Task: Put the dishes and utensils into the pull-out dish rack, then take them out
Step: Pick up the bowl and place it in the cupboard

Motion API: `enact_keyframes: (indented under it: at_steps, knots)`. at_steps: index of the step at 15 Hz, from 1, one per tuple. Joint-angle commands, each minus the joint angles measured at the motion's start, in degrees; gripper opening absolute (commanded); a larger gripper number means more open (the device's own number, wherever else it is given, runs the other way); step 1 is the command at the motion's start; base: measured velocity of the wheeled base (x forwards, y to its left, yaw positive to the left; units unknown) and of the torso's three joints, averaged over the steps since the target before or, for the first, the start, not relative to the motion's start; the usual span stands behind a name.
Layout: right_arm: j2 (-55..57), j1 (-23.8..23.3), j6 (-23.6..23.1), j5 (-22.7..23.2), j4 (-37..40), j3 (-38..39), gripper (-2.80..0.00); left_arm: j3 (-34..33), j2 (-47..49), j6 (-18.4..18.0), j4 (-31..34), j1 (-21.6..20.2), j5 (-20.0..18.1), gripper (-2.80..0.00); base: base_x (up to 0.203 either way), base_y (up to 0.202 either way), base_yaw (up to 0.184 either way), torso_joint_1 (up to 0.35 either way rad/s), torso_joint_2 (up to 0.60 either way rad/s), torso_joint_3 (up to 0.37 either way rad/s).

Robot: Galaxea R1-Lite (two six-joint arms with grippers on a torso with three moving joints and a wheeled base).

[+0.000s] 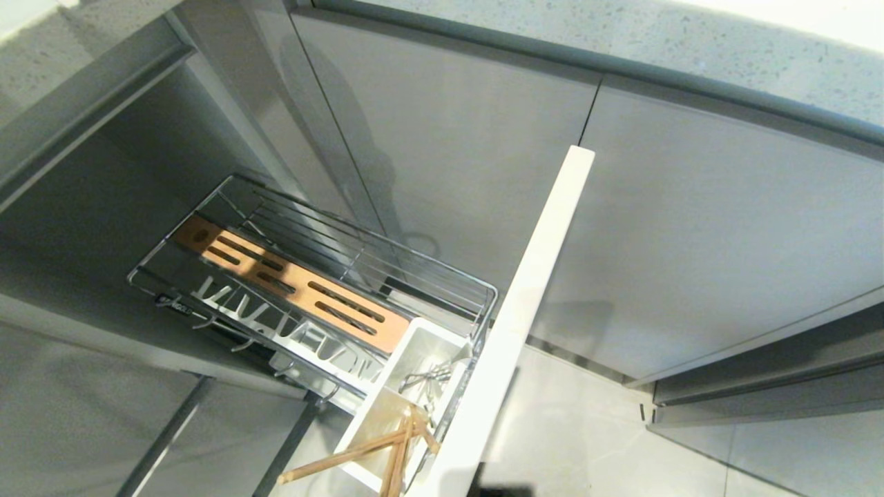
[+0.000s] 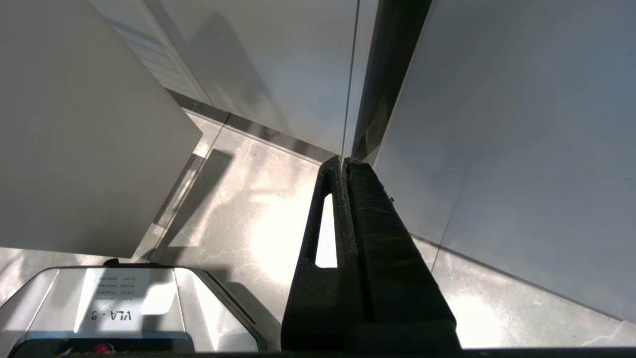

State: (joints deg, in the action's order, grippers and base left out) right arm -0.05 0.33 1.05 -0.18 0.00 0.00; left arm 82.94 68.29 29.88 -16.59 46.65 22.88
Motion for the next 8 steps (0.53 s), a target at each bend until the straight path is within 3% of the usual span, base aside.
enact_keyframes:
  at_steps: [1, 4, 8]
  knots:
    - [0.0, 0.0, 0.0, 0.0, 0.0, 0.1, -2.8, -2.8, 0.7, 0.3, -1.4, 1.9, 1.1, -2.8, 0.0, 0.0, 0.0, 0.0, 0.0, 0.0]
    - [0.0, 0.0, 0.0, 0.0, 0.0, 0.1, -2.8, -11.8, 2.2, 0.5, -10.2, 6.5, 6.5, -2.8, 0.0, 0.0, 0.0, 0.0, 0.0, 0.0]
    - [0.0, 0.0, 0.0, 0.0, 0.0, 0.1, -2.8, -19.6, 8.9, 2.2, -24.2, 14.5, 20.4, -2.8, 0.0, 0.0, 0.0, 0.0, 0.0, 0.0]
